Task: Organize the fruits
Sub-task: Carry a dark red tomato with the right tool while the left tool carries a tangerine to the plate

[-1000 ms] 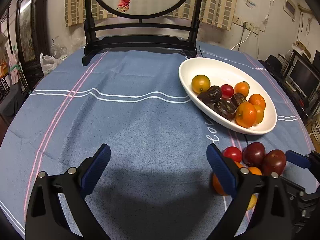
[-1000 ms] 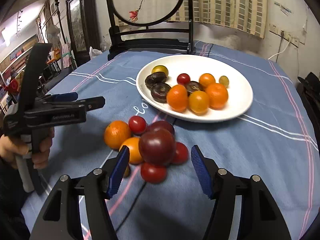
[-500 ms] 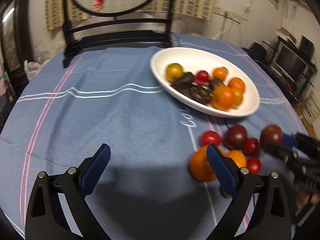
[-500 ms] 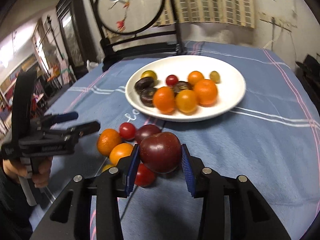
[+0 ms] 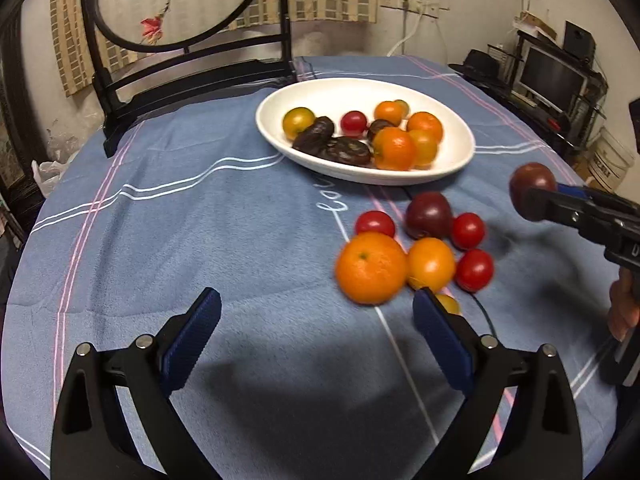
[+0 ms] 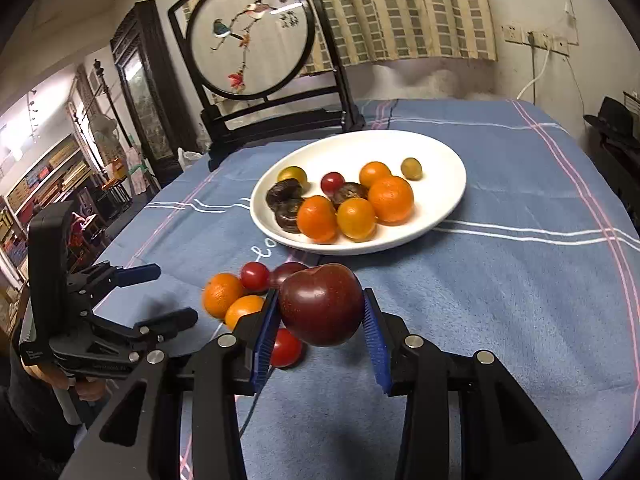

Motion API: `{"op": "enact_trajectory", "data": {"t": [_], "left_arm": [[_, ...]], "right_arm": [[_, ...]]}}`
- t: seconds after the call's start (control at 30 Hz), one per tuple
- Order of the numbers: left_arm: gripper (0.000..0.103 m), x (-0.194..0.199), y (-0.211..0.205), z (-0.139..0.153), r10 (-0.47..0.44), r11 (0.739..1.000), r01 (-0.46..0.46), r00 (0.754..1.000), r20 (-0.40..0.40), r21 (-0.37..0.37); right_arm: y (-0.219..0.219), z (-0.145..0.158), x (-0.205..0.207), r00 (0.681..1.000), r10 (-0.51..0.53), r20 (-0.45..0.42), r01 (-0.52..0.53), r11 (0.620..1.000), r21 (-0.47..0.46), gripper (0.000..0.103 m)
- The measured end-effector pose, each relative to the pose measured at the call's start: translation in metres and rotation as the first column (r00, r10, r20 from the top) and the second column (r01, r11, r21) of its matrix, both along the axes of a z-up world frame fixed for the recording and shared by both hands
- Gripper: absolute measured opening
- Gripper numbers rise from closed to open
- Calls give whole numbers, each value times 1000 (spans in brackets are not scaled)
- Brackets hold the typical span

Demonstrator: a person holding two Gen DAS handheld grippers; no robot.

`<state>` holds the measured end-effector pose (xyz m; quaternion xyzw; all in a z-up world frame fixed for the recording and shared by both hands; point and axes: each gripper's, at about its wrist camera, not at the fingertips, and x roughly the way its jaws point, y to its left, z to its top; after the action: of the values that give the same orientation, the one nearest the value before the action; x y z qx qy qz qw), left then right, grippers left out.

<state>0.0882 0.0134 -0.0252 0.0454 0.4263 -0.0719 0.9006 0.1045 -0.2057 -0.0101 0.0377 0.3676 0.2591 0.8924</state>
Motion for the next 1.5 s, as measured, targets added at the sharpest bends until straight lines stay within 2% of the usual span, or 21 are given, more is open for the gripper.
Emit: {"op": "enact_trajectory", "data": {"t": [0.2, 0.3, 0.4, 0.5, 0.6, 0.67, 0.7, 0.8, 0.9, 1.13, 1.23, 1.37, 1.5], "left_arm": [[94, 5, -15, -11, -31, 997, 32, 999, -18, 69], [89, 12, -18, -16, -26, 994, 28, 999, -19, 106], [81, 21, -17, -23, -24, 995, 29, 998, -60, 92], [78, 29, -15, -23, -19, 999, 22, 997, -69, 45], [68, 40, -18, -23, -37, 999, 38, 997, -74, 18], [56, 46, -20, -25, -55, 998, 54, 994, -90, -16], [45, 48, -22, -26, -68, 997, 65, 993, -100, -35], [44, 44, -26, -24, -67, 998, 65, 993, -97, -23], [44, 38, -23, -17, -54, 998, 50, 995, -89, -45], [43, 36, -17, 27, -43, 997, 44, 999, 20, -68], [43, 50, -20, 42, -19, 998, 23, 998, 57, -66], [43, 79, -21, 52, 5, 993, 2, 998, 61, -121], [43, 122, -30, 47, 57, 995, -52, 996, 64, -81]], "right_arm": [[6, 4, -6, 999, 41, 13, -41, 999, -2, 41], [6, 4, -8, 999, 44, 13, -44, 999, -1, 41], [7, 4, -9, 999, 48, 9, -48, 999, 2, 41], [11, 4, -11, 998, 62, 9, -62, 998, -9, 41], [13, 5, -13, 997, 75, 16, -75, 997, -11, 41], [12, 4, -13, 997, 71, 14, -71, 997, -11, 41], [12, 4, -12, 998, 69, 13, -69, 998, -12, 41], [11, 4, -12, 998, 64, 12, -64, 998, -12, 41], [10, 4, -11, 998, 59, 13, -59, 998, -10, 41], [11, 12, -9, 999, 17, 36, -17, 1000, -6, 41], [19, 23, -3, 998, 27, 51, -25, 999, -24, 41], [33, 36, 17, 994, 32, 103, -23, 996, -87, 41], [46, 38, 48, 989, 40, 139, -21, 990, -136, 41]]}}
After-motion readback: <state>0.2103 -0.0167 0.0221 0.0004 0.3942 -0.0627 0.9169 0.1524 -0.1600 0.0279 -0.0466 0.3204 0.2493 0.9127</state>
